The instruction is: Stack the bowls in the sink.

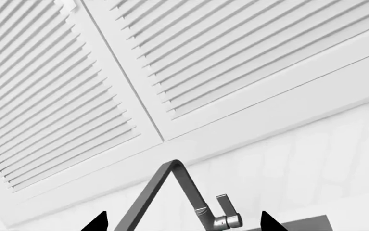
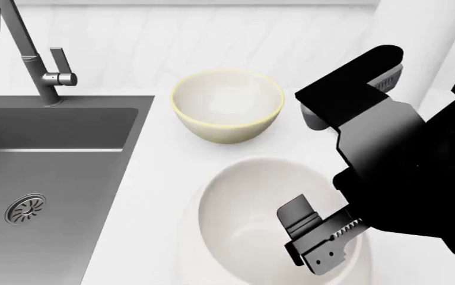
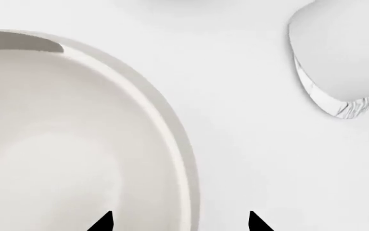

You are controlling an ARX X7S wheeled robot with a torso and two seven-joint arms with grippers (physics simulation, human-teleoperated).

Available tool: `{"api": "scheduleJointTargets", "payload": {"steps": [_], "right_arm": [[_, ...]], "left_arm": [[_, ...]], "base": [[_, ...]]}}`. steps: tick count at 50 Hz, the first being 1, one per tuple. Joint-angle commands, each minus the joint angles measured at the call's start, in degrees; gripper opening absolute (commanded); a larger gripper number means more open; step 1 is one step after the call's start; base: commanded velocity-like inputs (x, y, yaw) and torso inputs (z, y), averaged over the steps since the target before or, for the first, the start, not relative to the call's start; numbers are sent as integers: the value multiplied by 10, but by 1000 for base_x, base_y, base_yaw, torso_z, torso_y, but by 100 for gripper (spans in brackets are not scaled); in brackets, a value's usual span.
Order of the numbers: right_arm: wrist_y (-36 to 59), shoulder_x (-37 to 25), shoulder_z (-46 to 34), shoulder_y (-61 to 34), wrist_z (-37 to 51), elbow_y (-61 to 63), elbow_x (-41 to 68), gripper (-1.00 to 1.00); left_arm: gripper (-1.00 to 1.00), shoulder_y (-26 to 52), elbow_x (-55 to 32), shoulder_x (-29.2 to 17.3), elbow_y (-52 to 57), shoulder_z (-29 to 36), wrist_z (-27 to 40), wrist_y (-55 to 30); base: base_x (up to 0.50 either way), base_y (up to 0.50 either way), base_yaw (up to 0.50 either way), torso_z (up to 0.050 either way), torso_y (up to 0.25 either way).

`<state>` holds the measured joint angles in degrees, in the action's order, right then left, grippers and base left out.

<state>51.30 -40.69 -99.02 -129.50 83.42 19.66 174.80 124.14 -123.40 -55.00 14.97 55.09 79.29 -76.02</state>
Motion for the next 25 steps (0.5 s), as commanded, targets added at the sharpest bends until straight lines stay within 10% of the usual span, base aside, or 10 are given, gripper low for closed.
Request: {"api": "scheduleJointTargets", "payload": {"steps": [1,20,21,25], "right_arm": [[3,-8,-6,38,-25,-1,-45,100],[7,-21,-34,50,-25,-3,-79,100],[13,-20,-31,47,-25,-4,-89,-100],[26,-23,-32,40,-21,-5,-102,-100]], "left_arm": [[100,-1,2,-1,1,3,-2,2],[100,-7,12,-4,5,4,-11,5],[100,-9,14,-4,5,4,-12,5],[100,-10,16,-4,5,4,-14,6]], "base": [[0,0,0,0,0],[0,0,0,0,0],[0,0,0,0,0],[0,0,0,0,0]]}}
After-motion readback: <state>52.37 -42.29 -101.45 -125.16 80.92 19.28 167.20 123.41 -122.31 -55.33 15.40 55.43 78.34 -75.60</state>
